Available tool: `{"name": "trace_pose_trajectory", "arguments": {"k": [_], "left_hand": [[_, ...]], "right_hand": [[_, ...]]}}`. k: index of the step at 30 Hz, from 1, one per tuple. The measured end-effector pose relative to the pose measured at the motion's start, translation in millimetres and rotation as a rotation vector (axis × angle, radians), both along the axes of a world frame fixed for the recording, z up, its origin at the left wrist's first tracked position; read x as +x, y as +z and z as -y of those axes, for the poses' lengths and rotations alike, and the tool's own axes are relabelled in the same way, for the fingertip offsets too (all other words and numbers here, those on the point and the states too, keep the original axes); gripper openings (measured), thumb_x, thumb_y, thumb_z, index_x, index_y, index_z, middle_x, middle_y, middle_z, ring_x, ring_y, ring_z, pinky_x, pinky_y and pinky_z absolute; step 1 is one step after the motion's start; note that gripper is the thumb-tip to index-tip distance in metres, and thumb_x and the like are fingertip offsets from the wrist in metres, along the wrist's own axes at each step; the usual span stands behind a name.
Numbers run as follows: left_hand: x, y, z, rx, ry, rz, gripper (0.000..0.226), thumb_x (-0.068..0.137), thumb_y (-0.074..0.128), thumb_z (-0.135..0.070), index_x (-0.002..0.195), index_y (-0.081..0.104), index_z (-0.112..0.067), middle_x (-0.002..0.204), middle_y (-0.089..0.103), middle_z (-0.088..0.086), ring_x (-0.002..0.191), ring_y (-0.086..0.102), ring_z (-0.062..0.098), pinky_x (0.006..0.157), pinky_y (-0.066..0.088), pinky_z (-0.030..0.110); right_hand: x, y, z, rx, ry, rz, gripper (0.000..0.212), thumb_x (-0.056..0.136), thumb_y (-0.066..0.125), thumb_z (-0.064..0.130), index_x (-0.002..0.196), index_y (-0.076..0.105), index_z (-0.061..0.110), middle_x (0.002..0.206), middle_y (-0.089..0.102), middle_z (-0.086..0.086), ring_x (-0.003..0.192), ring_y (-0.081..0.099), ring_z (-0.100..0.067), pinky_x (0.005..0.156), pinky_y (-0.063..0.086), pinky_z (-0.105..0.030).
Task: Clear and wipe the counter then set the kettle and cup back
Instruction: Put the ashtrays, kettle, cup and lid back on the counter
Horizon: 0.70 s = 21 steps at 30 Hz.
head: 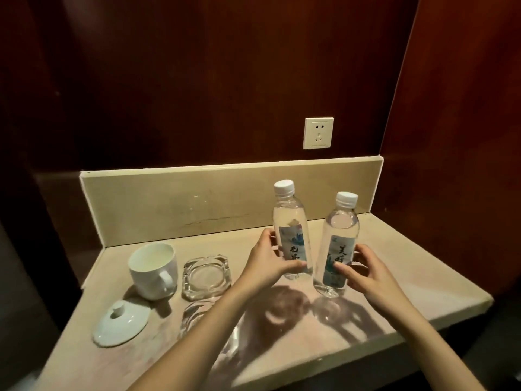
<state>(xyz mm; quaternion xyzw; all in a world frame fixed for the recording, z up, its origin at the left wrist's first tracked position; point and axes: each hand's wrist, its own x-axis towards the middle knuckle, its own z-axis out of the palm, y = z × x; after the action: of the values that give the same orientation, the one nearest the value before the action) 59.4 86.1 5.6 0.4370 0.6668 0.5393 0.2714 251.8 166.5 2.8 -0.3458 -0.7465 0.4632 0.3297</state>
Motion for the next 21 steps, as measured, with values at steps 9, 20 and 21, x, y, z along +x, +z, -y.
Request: {"name": "trace_pose_trajectory", "arguments": {"k": [9, 20, 21], "left_hand": [[-16.7, -48.6, -81.6, -0.116, 0.143, -0.054, 0.07, 0.054, 0.09, -0.019, 0.109, 0.047, -0.019, 0.111, 0.061, -0.003, 0.104, 0.061, 0.018, 0.094, 0.05, 0.041], [-28.6, -62.7, -98.8, -0.144, 0.17, -0.097, 0.068, 0.057, 0.089, -0.013, 0.109, 0.045, -0.02, 0.117, 0.06, -0.002, 0.107, 0.058, 0.015, 0.095, 0.049, 0.036], [-28.3, -62.5, -98.3, -0.14, 0.168, -0.089, 0.068, 0.058, 0.089, -0.012, 0.11, 0.045, -0.02, 0.117, 0.06, -0.001, 0.108, 0.058, 0.016, 0.096, 0.049, 0.036]], "right_hand": [[-29.5, -44.5, -100.3, -0.075, 0.055, -0.016, 0.055, 0.084, 0.068, 0.022, 0.134, 0.045, 0.017, 0.128, 0.06, 0.0, 0.111, 0.06, -0.017, 0.094, 0.052, -0.046], [-46.4, -64.3, -118.6, -0.119, 0.113, -0.064, 0.05, 0.085, 0.069, 0.016, 0.129, 0.048, 0.022, 0.121, 0.061, 0.01, 0.114, 0.059, -0.013, 0.096, 0.051, -0.043], [-45.6, -65.7, -118.9, -0.13, 0.117, -0.076, 0.049, 0.084, 0.07, 0.017, 0.127, 0.049, 0.025, 0.12, 0.063, 0.01, 0.114, 0.06, -0.014, 0.096, 0.051, -0.045]]}}
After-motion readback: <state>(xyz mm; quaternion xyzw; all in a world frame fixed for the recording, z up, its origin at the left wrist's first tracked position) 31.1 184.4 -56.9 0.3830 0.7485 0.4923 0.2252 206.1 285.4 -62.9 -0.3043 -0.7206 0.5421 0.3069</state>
